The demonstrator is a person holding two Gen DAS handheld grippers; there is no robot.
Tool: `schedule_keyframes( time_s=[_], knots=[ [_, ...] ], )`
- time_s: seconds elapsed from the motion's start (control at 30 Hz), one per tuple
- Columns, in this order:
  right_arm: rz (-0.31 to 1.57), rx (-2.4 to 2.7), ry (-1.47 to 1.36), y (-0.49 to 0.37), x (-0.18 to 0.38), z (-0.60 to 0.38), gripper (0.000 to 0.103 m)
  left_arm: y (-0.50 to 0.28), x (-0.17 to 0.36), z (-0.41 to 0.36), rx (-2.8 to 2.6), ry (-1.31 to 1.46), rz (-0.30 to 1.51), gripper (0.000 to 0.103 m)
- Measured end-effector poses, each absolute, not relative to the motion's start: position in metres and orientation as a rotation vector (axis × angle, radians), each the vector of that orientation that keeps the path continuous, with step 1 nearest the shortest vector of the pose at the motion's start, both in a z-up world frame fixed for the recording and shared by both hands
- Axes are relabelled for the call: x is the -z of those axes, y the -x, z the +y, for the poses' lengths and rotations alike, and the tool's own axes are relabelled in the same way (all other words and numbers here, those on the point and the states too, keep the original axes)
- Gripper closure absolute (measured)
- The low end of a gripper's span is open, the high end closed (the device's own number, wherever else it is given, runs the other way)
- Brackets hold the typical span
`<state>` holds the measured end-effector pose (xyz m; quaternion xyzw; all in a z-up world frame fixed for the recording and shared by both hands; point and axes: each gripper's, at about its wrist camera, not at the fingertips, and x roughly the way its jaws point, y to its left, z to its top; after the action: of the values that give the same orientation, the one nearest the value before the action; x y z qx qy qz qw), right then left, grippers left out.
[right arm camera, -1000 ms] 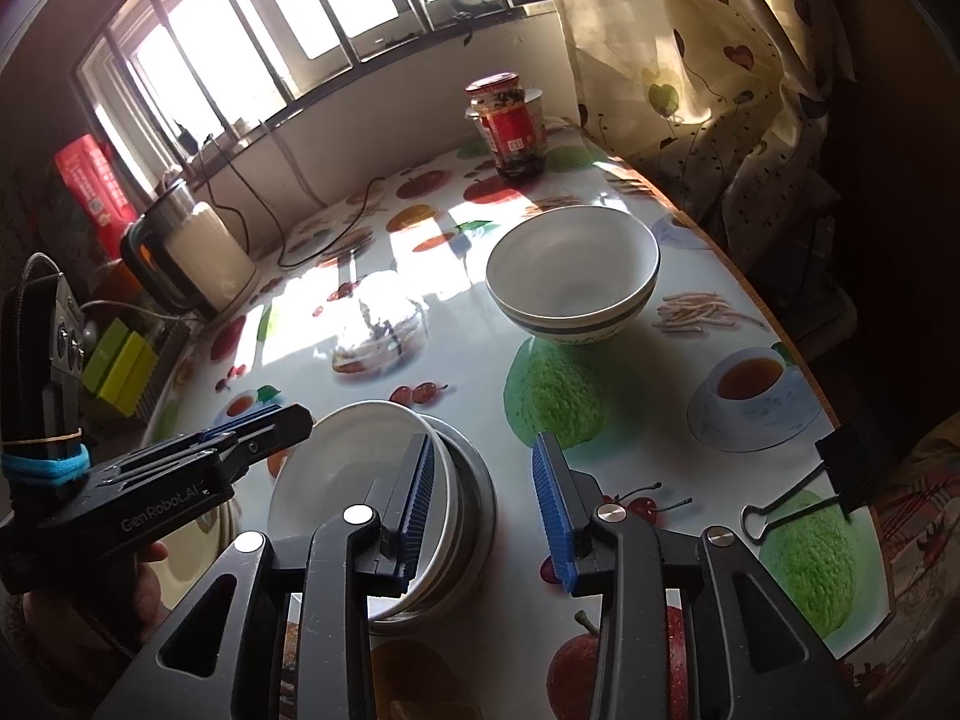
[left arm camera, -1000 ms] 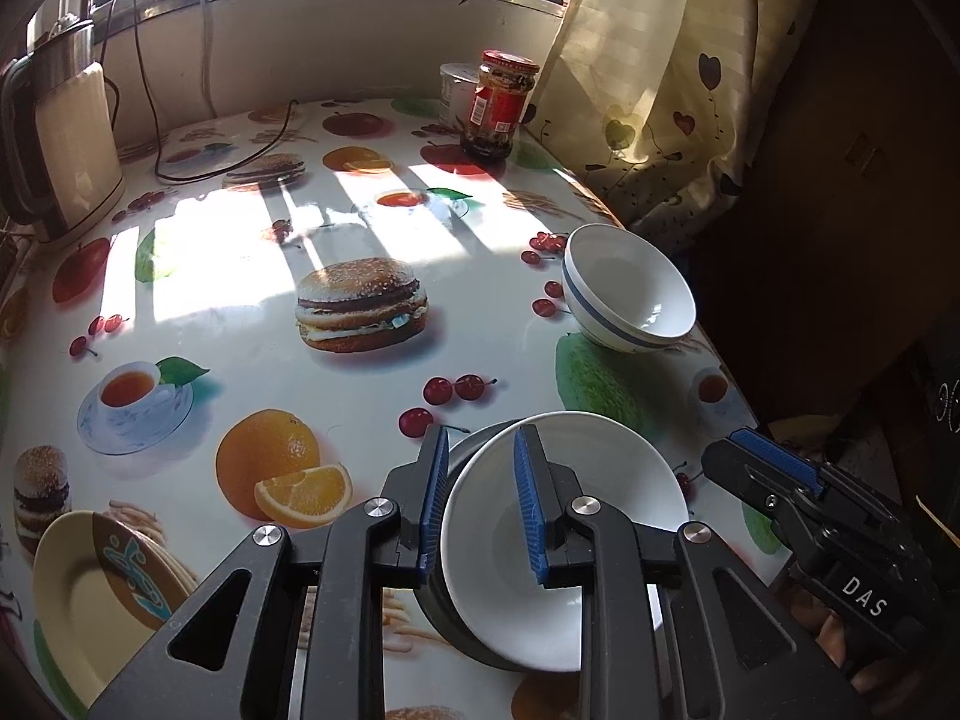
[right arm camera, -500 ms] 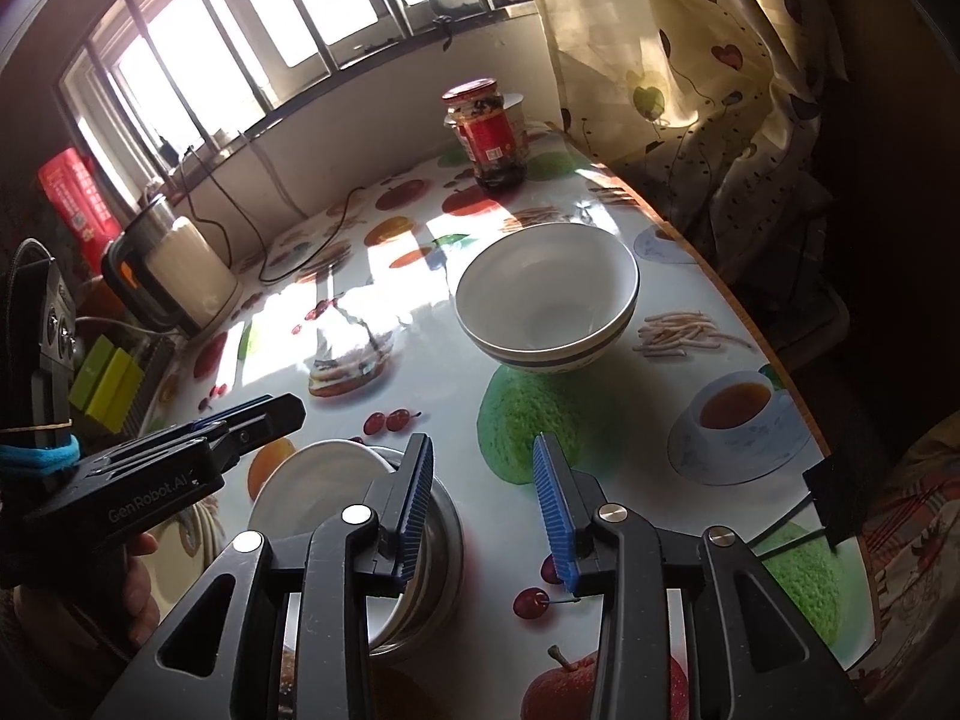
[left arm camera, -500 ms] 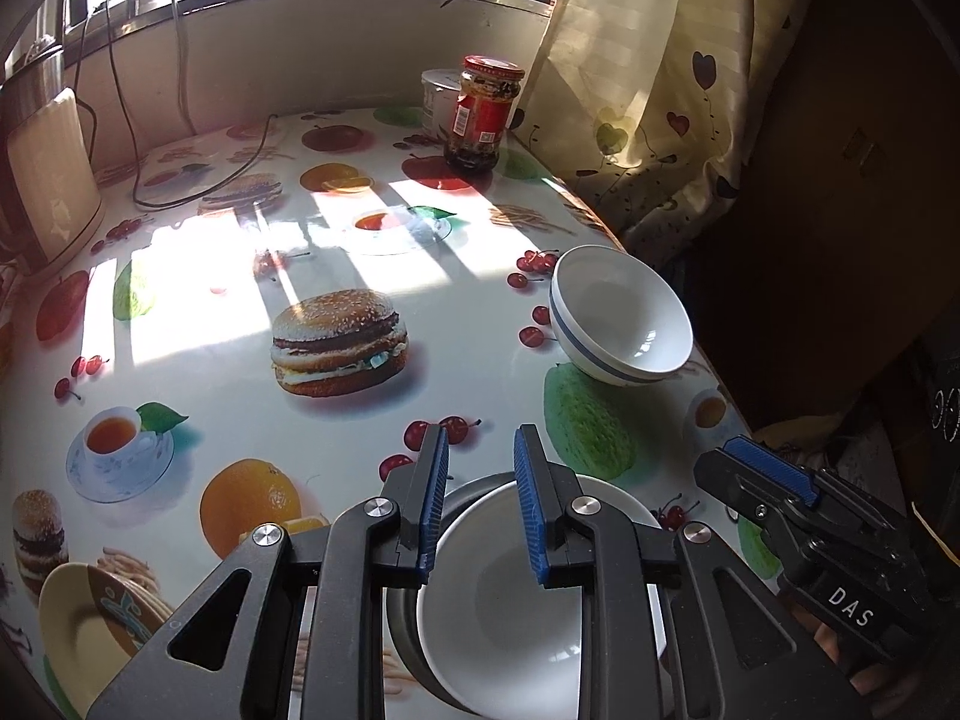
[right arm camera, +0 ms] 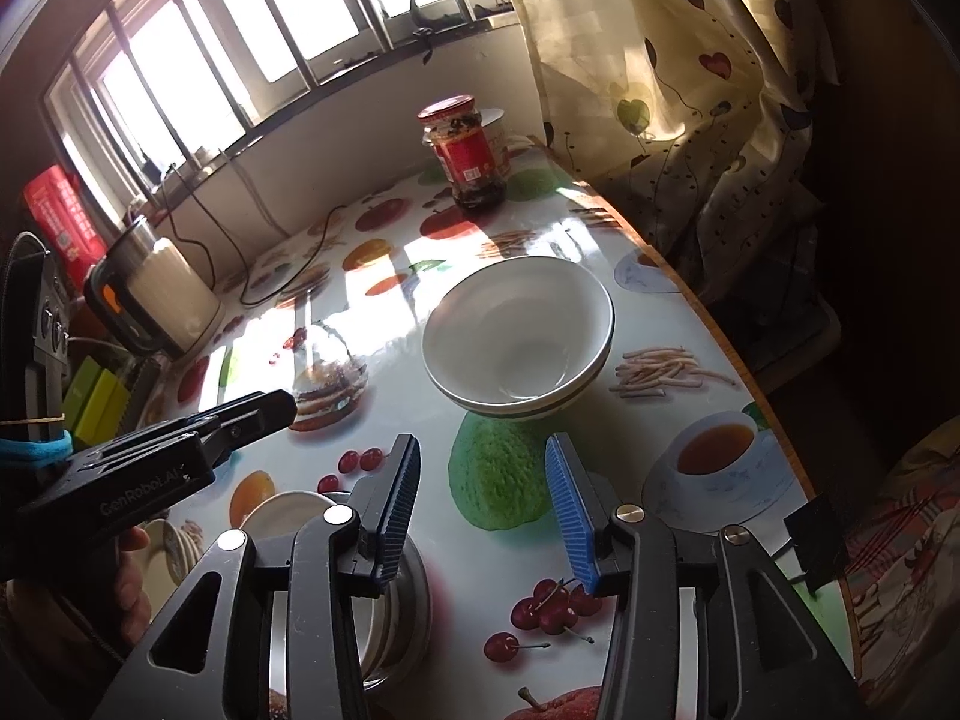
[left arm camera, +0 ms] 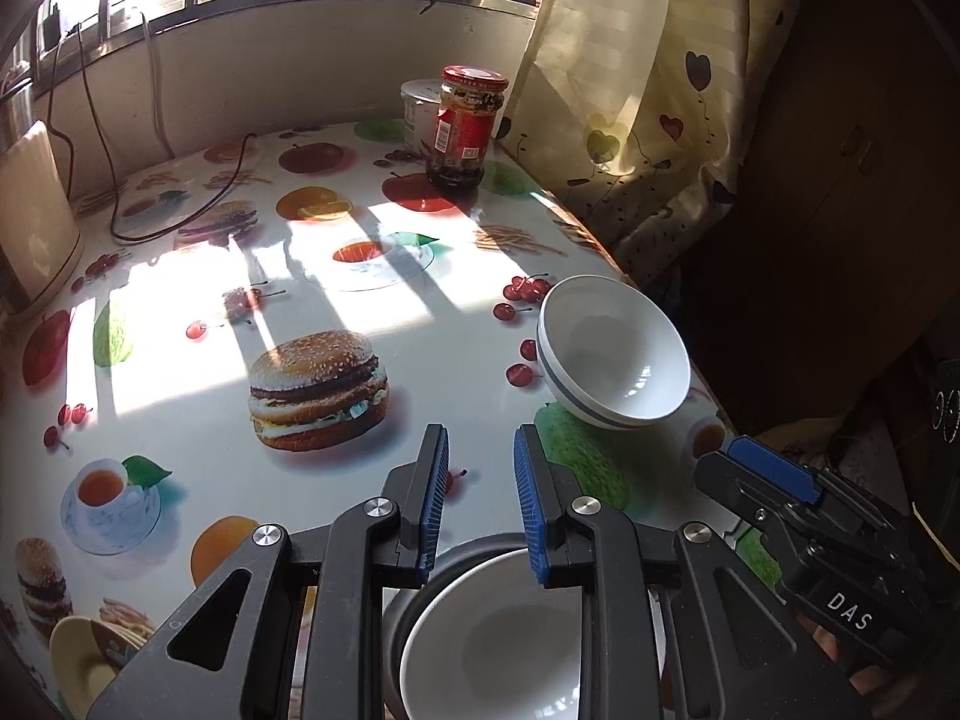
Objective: Organize plates and bowls
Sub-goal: 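Move both tools to the second striped white bowl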
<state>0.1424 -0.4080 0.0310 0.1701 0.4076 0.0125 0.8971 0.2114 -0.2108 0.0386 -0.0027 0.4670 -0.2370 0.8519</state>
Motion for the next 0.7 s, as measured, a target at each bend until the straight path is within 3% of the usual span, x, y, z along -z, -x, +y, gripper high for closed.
schedule_keyframes(
  time_s=[0.37, 0.47, 0.7],
  knots=[
    [0.839, 0.002, -0.357, -0.151, -0.031, -0.422, 0.052, -0.221, -0.038, -0.222, 0.514, -0.003, 0.987, 0.079],
    [0.838, 0.01, -0.358, -0.154, -0.031, -0.426, 0.051, -0.225, -0.038, -0.225, 0.523, 0.001, 0.99, 0.063],
    [0.838, 0.026, -0.357, -0.162, -0.028, -0.437, 0.051, -0.236, -0.037, -0.235, 0.528, -0.005, 1.001, 0.062]
  ],
)
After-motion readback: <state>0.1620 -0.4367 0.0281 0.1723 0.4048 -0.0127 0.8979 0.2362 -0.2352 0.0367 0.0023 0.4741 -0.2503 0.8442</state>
